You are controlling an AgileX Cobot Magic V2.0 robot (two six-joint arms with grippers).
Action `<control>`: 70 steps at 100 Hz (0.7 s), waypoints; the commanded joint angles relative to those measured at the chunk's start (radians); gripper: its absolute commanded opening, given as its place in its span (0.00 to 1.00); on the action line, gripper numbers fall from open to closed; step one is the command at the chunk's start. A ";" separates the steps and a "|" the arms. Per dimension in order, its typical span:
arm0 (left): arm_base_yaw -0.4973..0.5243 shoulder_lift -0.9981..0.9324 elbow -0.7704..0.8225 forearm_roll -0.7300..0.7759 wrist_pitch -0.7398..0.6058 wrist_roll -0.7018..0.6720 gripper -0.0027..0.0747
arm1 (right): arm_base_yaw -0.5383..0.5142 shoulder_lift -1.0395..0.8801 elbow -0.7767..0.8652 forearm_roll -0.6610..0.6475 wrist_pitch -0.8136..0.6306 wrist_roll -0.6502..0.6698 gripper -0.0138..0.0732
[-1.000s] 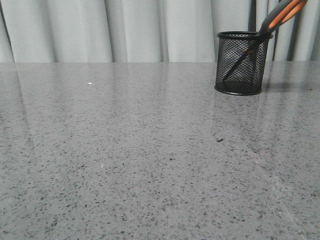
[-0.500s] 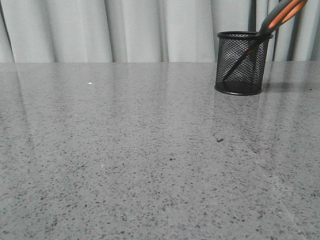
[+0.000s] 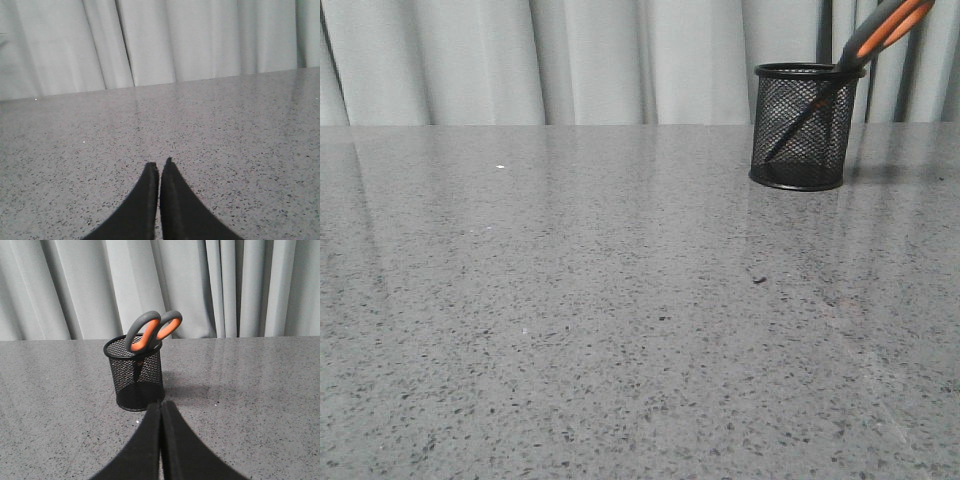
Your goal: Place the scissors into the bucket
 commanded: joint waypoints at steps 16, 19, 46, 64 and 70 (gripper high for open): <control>0.003 -0.027 0.016 -0.113 -0.081 -0.015 0.01 | -0.001 0.005 -0.026 0.005 -0.066 -0.007 0.08; 0.003 -0.027 0.016 -0.113 -0.079 -0.015 0.01 | -0.001 0.005 -0.026 0.005 -0.066 -0.007 0.08; 0.003 -0.027 0.016 -0.113 -0.079 -0.015 0.01 | -0.001 0.005 -0.026 0.005 -0.066 -0.007 0.08; 0.003 -0.027 0.016 -0.113 -0.079 -0.015 0.01 | -0.001 0.005 -0.026 0.005 -0.066 -0.007 0.08; 0.003 -0.027 0.016 -0.113 -0.079 -0.015 0.01 | -0.001 0.005 -0.026 0.005 -0.066 -0.007 0.08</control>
